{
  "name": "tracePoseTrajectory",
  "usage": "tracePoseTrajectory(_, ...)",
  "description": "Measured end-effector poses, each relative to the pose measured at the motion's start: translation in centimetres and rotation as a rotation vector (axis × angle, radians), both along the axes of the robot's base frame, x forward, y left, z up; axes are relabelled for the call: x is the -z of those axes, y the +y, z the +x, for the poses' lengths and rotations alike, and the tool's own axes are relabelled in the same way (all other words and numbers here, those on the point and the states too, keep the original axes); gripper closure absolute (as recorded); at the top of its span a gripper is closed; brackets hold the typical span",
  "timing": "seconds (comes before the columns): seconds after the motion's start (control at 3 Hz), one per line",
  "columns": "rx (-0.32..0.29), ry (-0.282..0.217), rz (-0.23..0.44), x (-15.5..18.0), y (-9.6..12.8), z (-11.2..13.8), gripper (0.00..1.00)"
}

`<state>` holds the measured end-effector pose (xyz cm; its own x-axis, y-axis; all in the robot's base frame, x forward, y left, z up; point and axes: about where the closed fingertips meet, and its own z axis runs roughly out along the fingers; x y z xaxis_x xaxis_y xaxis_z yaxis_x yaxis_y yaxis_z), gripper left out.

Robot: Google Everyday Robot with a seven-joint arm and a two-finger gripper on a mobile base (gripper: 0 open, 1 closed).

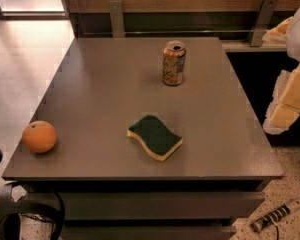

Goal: Pick orange

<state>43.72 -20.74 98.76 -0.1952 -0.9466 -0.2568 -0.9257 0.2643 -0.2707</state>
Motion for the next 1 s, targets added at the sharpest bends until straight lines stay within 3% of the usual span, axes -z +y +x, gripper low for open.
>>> tracePoseTrajectory(0.67,-0.15,-0.03,0.318,1.5,4.3,-1.2,0.0)
tracePoseTrajectory(1.0,-0.213,-0.071,0.476,1.4,8.8,-2.5,0.0)
